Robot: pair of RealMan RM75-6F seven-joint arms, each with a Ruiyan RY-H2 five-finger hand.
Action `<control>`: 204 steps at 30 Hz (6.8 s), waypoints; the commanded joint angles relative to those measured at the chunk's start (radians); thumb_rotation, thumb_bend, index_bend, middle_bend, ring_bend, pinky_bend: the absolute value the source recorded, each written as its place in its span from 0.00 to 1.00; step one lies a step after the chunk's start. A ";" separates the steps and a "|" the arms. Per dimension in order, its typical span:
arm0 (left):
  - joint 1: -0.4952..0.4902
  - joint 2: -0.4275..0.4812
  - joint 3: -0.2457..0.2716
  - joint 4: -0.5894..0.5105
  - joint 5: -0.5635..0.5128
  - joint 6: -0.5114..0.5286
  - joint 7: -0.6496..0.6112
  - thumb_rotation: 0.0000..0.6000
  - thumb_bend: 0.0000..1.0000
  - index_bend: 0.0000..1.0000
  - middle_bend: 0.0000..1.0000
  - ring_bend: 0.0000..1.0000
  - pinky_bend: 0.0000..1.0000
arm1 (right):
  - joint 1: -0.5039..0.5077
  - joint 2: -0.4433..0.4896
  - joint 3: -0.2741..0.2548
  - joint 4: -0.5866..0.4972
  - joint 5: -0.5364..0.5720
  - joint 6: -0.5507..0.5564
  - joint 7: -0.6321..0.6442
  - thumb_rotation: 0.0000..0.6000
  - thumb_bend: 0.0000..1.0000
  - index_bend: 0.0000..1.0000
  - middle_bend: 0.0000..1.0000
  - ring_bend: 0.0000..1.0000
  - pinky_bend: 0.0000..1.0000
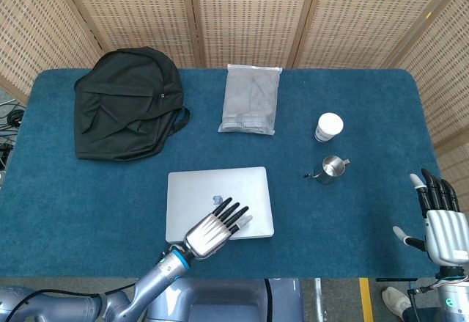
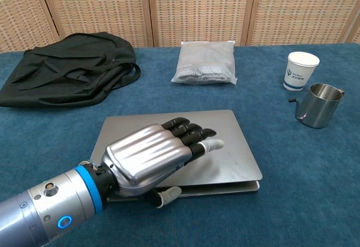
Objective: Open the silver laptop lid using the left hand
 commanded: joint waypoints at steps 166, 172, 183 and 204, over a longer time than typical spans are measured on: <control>-0.441 0.291 -0.366 0.155 -0.818 0.031 -0.129 1.00 0.46 0.00 0.00 0.00 0.00 | 0.639 -0.471 -0.114 0.118 0.188 -0.720 -0.563 1.00 1.00 0.22 0.14 0.06 0.20; -0.444 0.305 -0.370 0.190 -0.831 0.024 -0.153 1.00 0.44 0.00 0.00 0.00 0.00 | 0.641 -0.468 -0.116 0.118 0.190 -0.714 -0.554 1.00 1.00 0.22 0.14 0.06 0.20; -0.448 0.291 -0.338 0.260 -0.833 -0.015 -0.188 1.00 0.44 0.00 0.00 0.00 0.00 | 0.643 -0.476 -0.115 0.124 0.189 -0.705 -0.521 1.00 1.00 0.22 0.14 0.06 0.20; -0.481 0.258 -0.331 0.382 -0.823 -0.050 -0.200 1.00 0.44 0.00 0.00 0.00 0.00 | 0.641 -0.451 -0.118 0.106 0.186 -0.688 -0.509 1.00 1.00 0.22 0.14 0.06 0.20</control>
